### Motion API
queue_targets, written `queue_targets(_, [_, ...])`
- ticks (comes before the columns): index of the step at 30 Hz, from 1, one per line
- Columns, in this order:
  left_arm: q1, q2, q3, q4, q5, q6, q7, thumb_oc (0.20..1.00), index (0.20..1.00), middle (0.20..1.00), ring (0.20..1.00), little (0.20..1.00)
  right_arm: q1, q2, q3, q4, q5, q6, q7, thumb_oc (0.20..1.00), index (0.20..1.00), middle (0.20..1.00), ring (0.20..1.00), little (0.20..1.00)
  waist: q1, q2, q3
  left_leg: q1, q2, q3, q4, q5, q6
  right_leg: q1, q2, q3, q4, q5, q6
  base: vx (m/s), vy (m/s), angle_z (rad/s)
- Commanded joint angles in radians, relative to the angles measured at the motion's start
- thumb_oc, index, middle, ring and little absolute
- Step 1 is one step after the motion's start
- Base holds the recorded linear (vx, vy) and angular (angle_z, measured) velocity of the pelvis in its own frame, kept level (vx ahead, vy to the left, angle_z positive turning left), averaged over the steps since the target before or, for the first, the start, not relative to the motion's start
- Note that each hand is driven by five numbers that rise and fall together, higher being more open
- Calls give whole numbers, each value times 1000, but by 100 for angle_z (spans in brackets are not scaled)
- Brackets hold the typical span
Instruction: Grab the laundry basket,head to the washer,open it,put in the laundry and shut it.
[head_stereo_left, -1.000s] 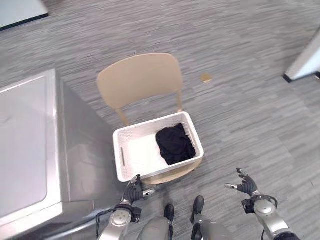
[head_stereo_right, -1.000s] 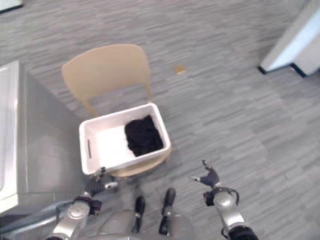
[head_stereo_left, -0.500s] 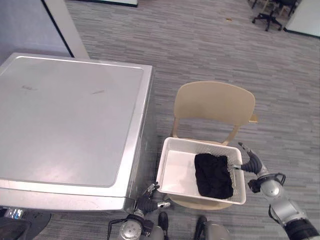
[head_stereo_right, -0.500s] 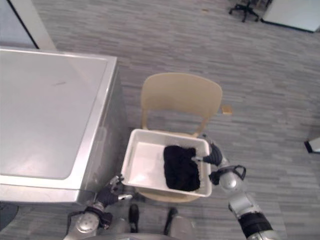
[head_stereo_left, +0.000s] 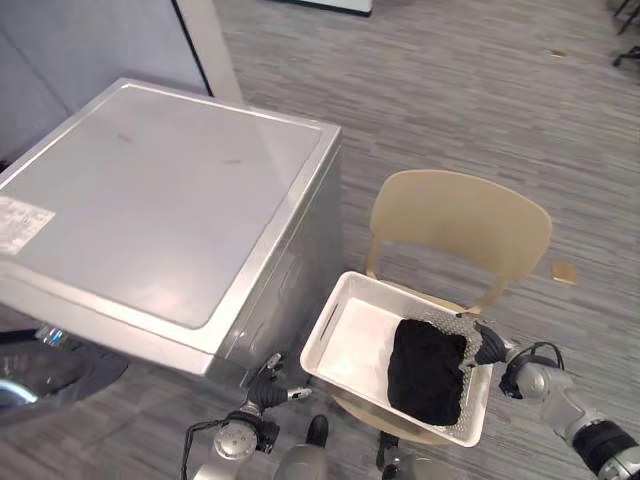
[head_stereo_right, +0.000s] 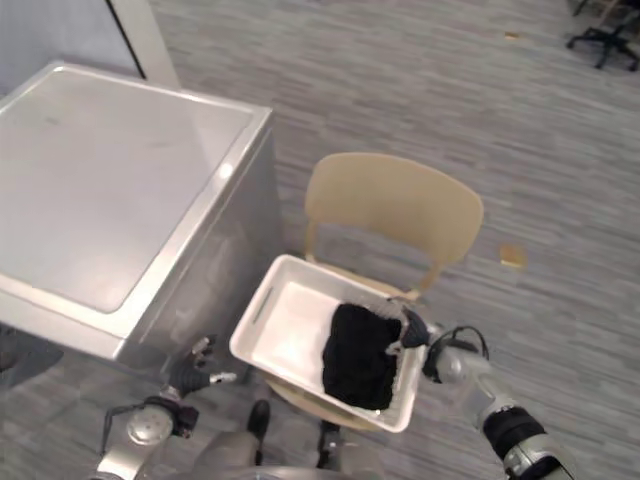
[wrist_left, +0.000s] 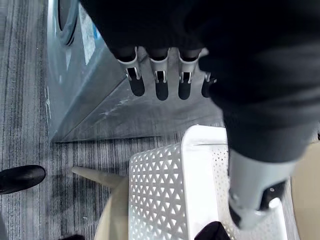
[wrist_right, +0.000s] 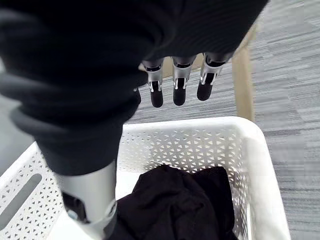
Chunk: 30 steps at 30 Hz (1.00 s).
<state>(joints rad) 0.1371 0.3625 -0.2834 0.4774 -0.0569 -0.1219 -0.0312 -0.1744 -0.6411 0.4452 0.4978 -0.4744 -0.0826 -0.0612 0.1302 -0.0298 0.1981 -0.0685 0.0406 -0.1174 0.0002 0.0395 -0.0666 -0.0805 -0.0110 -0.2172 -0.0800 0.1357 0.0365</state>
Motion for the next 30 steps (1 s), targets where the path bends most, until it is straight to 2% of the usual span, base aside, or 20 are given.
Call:
queue_targets(1, [-37,54,44,10,27,-22,48,1000,1000,1000,1000,1000,-33,-24,11,-31,-50,-22,-33,1000,1000,1000,1000,1000,15,-21,0,-68,-76,10,-15,18,30,30,-54,-2,109,-186,65,-1,-77,42])
queue_targets(8, [-39,32,48,27,15,-27,76,1000,1000,1000,1000,1000,-59,22,74,38,-126,-15,-67,1000,1000,1000,1000,1000,28,-4,10,-74,-72,-23,-30,44,16,35,-44,-36,100,-196,53,-22,-43,21])
queue_targets(15, [-83,20,27,46,-12,-37,127,1000,1000,1000,1000,1000,-148,101,135,177,-172,26,-143,1000,1000,1000,1000,1000,51,24,76,-144,-78,-64,-6,67,2,-25,-39,-71,123,-199,42,-131,-30,17])
queue_targets(16, [-112,26,11,45,-33,-40,145,1000,1000,1000,1000,1000,-212,114,163,224,-170,44,-160,1000,1000,1000,1000,1000,66,37,114,-184,-79,-73,8,78,-3,-67,-41,-77,144,-195,40,-210,-13,22])
queue_targets(18, [-153,30,-5,55,-60,-46,165,1000,1000,1000,1000,1000,-302,128,210,301,-157,62,-173,1000,1000,1000,1000,1000,83,54,150,-243,-75,-77,28,90,-8,-147,-48,-83,203,-200,35,-251,-3,16])
queue_targets(22, [-216,28,-62,30,-95,-59,191,1000,1000,1000,1000,1000,-471,131,283,498,-137,107,-200,1000,1000,1000,1000,1000,112,85,201,-343,-66,-86,8,142,-10,-298,-50,-91,263,-194,30,-195,32,3])
queue_targets(23, [-219,27,-71,9,-95,-61,191,1000,1000,1000,1000,1000,-479,133,268,529,-105,110,-203,520,520,520,520,520,114,88,205,-347,-64,-85,-11,155,-12,-305,-48,-92,259,-193,30,-84,31,12])
queue_targets(24, [-221,25,-76,2,-94,-59,188,1000,1000,1000,1000,1000,-475,130,250,522,-74,108,-204,200,200,200,200,200,112,87,206,-344,-63,-85,-24,161,-12,-302,-46,-91,253,-193,30,3,34,7])
queue_targets(25, [-230,2,-71,10,-90,-47,191,1000,1000,1000,1000,1000,-415,119,155,380,63,83,-222,200,200,200,200,200,87,75,206,-317,-67,-80,-63,166,-15,-269,-43,-87,230,-191,31,0,0,0])
queue_targets(27, [-229,0,-65,12,-87,-45,192,1000,1000,1000,1000,1000,-404,115,133,342,84,78,-228,200,200,200,200,200,80,71,205,-309,-67,-76,-65,162,-15,-262,-42,-84,223,-188,32,24,31,3])
queue_targets(30, [-219,9,-40,-4,-86,-44,186,1000,1000,1000,1000,1000,-328,121,-1,199,247,36,-238,200,200,200,200,200,57,60,198,-274,-66,-56,-70,147,-13,-223,-41,-68,192,-176,37,33,45,-9])
